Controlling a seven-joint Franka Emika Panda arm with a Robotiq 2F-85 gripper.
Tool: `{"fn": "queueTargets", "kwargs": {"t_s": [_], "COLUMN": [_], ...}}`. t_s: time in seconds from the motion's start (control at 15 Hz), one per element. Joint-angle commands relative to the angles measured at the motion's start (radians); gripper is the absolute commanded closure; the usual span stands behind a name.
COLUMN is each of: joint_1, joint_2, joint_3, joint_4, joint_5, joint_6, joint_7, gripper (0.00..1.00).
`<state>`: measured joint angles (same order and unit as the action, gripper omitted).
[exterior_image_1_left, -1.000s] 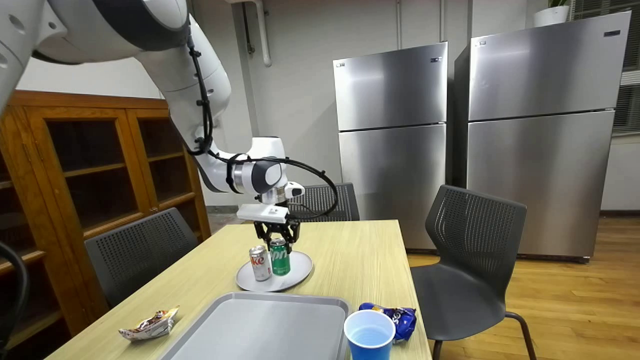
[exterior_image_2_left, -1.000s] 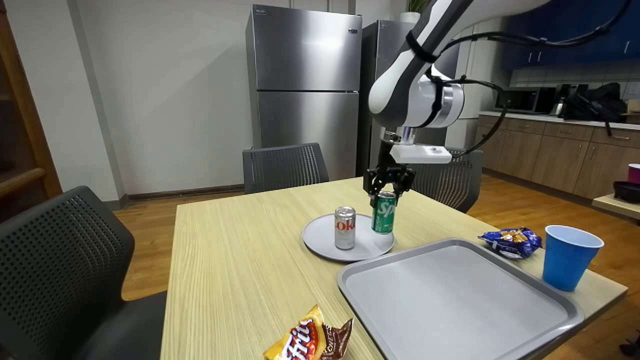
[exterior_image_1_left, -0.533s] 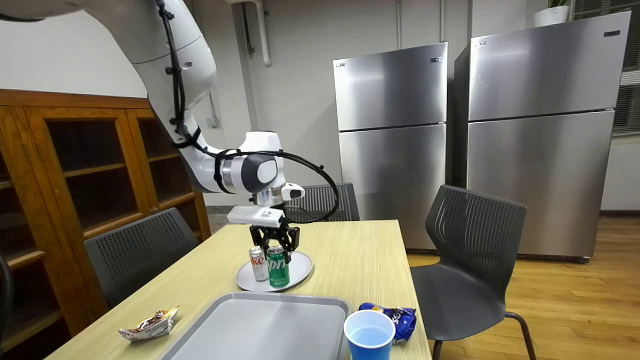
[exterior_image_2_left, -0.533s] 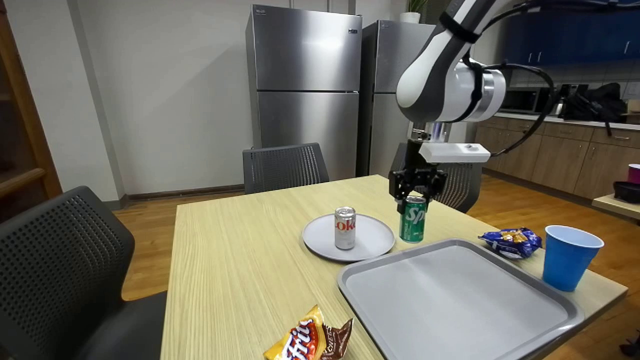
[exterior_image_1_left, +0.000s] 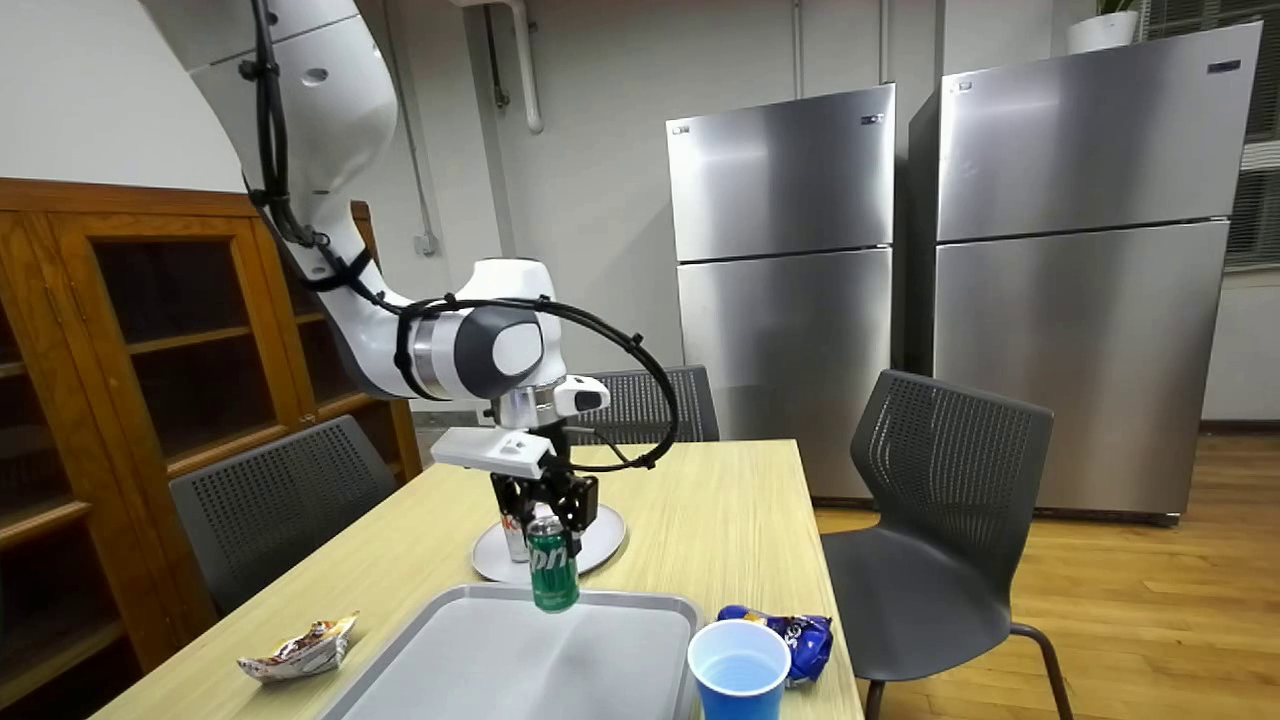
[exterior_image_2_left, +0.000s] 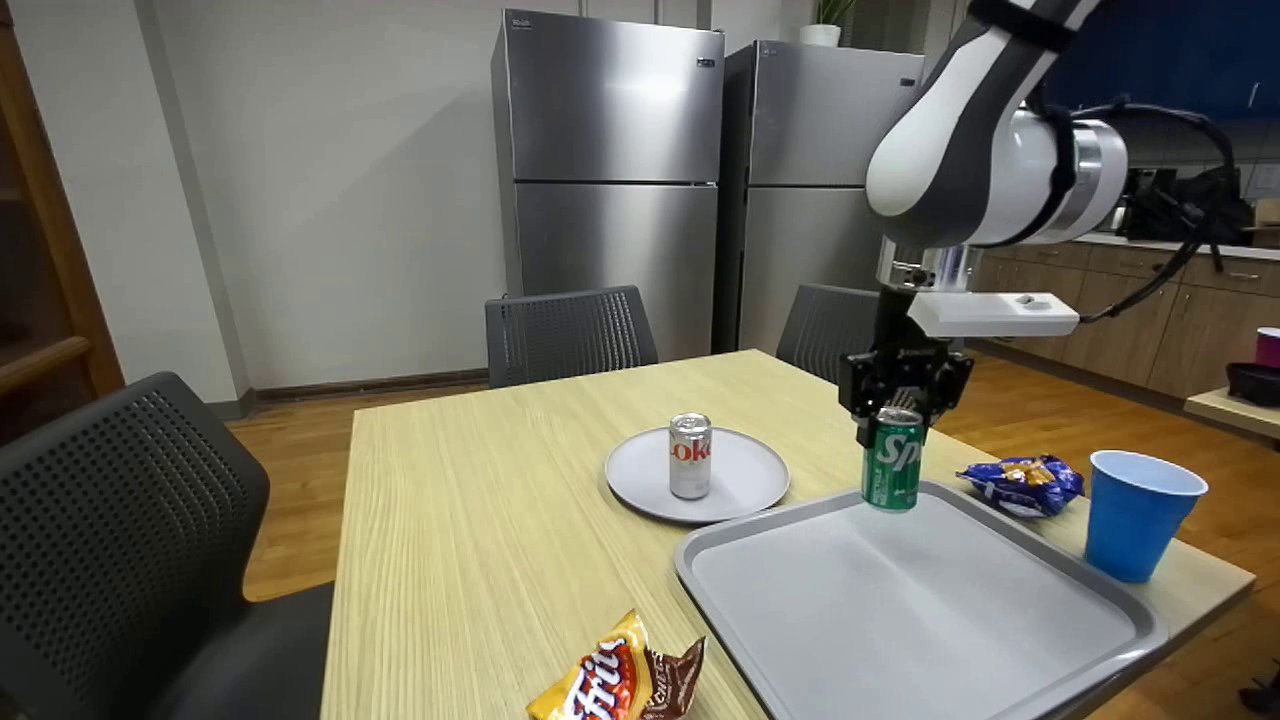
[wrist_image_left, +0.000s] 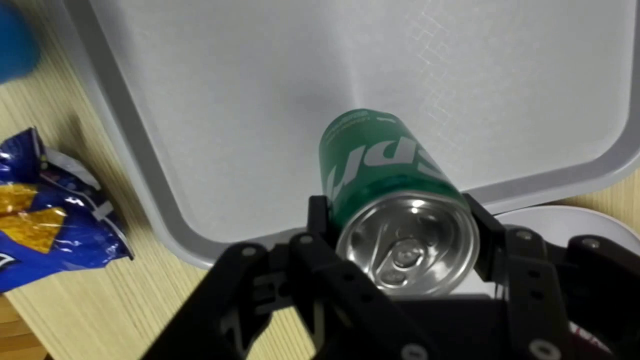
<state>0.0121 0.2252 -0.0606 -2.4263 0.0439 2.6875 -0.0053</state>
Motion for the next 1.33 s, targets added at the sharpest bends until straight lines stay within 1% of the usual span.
{"fn": "queueTargets", "kwargs": {"t_s": [0.0,0.2,0.33,0.87,1.27], "joint_1": [0.0,-0.011,-0.015,-0.018,-0.012], "joint_2": [-0.097,-0.108,-0.108,-0.081,-0.023], "joint_3": [-0.042,-0.076,-0.09,-0.109,-0.104], "joint_4": [-0.104,-0.136,-0.146,-0.157,-0.151], "joint_5": [-0.094,-0.145,-0.161,-0.16,-0.142], "joint_6": [0.03,0.037,0.038,0.066,0.142], "joint_7": [0.104,0.16,0.181,0.212,0.207], "gripper": [0.61,0.61,0.61,0.61,0.61]}}
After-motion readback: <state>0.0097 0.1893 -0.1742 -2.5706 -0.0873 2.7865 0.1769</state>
